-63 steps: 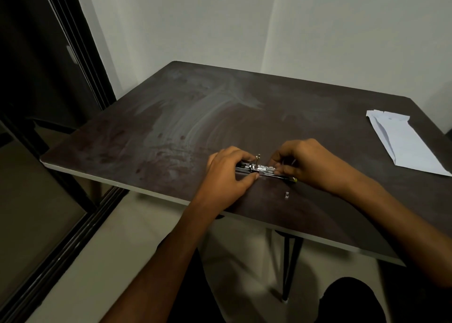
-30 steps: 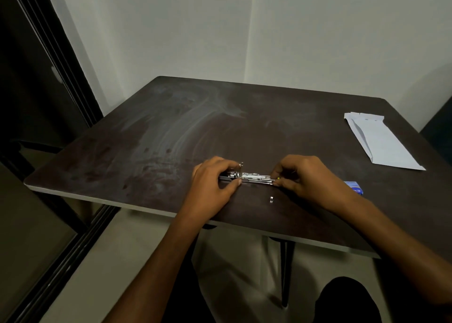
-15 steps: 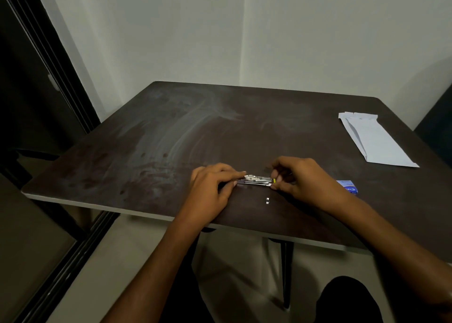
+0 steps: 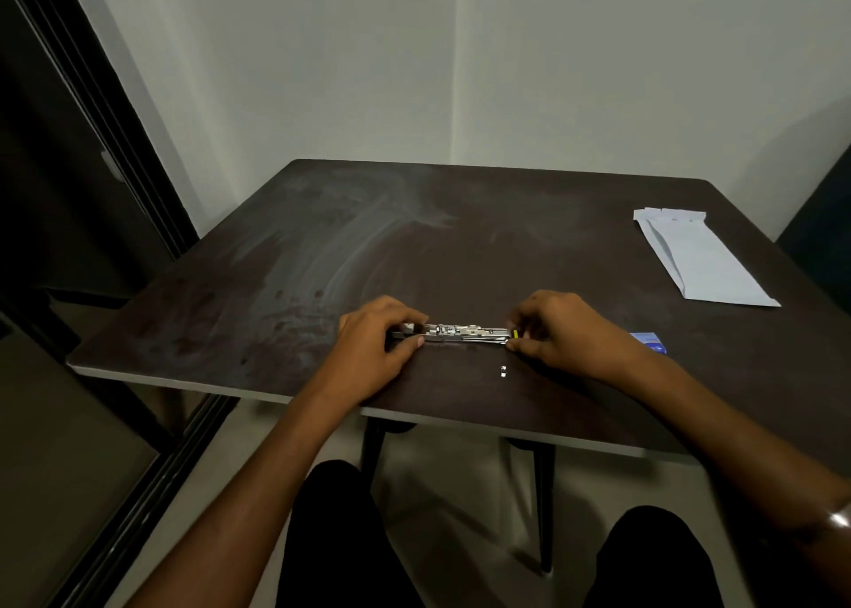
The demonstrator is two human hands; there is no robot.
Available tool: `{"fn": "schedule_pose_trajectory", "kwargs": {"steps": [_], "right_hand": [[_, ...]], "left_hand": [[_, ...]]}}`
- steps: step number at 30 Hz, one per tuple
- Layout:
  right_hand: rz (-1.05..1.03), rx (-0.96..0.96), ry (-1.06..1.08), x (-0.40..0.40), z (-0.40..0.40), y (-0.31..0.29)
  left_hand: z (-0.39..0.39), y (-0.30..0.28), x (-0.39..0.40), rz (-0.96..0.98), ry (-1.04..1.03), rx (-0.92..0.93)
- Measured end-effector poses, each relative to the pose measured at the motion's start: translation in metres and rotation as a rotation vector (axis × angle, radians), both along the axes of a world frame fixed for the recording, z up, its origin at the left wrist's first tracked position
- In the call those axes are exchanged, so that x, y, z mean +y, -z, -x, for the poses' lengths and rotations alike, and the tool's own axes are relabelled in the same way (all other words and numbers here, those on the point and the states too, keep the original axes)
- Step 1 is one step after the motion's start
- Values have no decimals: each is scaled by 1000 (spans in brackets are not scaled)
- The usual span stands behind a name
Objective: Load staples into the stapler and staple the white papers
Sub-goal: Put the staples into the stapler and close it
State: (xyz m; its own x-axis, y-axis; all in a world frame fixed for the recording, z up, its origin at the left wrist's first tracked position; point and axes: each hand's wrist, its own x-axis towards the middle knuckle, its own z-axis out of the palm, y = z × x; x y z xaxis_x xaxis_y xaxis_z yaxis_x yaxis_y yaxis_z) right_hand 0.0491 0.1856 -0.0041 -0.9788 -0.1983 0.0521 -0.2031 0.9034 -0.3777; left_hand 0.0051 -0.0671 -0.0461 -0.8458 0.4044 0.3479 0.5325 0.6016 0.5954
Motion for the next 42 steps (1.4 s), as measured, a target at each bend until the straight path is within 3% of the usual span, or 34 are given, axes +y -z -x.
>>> {"fn": "schedule_pose_trajectory", "kwargs": {"steps": [7, 16, 21, 36, 42], "right_hand": [[126, -86, 71, -3, -2, -3], [643, -151, 215, 0, -4, 6], [830, -176, 214, -4, -13, 9], [1054, -45, 58, -20, -24, 20], [1008, -20, -97, -19, -25, 26]], "left_hand": [[-1, -6, -23, -9, -27, -14], [-13, -9, -8, -272, 7, -169], [-16, -13, 10, -371, 15, -134], [-5, -10, 51, -390, 64, -40], [-3, -8, 64, -413, 41, -22]]}}
